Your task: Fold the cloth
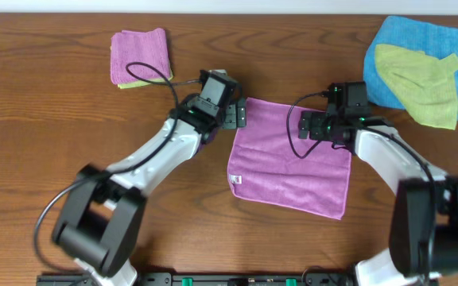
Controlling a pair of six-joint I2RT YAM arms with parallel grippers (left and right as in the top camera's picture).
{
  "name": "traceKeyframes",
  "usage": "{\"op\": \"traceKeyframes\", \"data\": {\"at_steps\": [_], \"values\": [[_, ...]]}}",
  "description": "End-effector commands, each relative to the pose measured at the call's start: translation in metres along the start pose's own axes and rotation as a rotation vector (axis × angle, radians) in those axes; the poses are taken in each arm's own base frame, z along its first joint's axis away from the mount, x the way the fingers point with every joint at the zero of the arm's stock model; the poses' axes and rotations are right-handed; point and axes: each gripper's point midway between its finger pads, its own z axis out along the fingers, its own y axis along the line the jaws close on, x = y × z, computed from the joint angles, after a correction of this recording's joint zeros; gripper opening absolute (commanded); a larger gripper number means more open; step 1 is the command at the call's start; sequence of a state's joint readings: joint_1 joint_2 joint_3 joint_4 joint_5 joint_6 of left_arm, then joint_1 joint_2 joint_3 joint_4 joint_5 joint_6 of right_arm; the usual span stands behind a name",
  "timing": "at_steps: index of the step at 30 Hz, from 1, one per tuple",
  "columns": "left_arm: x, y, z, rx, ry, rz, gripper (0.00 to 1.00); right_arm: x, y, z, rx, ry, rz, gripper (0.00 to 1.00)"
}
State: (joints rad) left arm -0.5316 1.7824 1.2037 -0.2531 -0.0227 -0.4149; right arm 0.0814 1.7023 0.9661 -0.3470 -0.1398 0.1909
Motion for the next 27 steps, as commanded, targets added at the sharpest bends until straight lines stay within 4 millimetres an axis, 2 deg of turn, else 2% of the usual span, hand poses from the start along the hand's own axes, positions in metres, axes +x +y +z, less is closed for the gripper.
{"op": "traceKeyframes", "data": {"at_steps": [1,4,6,9,12,15,18,22,27], "values": [[-0.005,-0.023,-0.023,0.119,0.020,0.050,0.95,0.008,0.030,-0.012,-0.177,0.037,-0.002,0.99],[0.012,-0.046,-0.032,0.228,0.090,0.095,0.95,0.015,0.051,-0.029,-0.295,0.070,0.003,0.99],[0.035,-0.051,-0.035,0.252,0.177,0.132,0.95,0.025,0.058,-0.049,-0.322,0.109,0.032,0.99],[0.073,-0.039,-0.043,0.213,0.336,0.130,0.95,0.045,0.044,-0.082,-0.242,0.150,0.057,0.99],[0.105,-0.034,-0.063,0.242,0.510,0.088,0.95,0.061,0.036,-0.120,-0.220,0.160,0.081,0.99],[0.131,-0.033,-0.086,0.276,0.653,0.042,0.95,0.084,0.028,-0.147,-0.207,0.161,0.102,0.99],[0.150,-0.032,-0.089,0.258,0.709,0.054,0.95,0.111,0.022,-0.150,-0.206,0.174,0.130,0.99],[0.169,-0.037,-0.093,0.269,0.757,0.071,0.95,0.138,0.025,-0.147,-0.246,0.200,0.219,0.99],[0.188,-0.026,-0.097,0.225,0.829,0.020,0.95,0.157,0.016,-0.141,-0.196,0.227,0.323,0.99]]}}
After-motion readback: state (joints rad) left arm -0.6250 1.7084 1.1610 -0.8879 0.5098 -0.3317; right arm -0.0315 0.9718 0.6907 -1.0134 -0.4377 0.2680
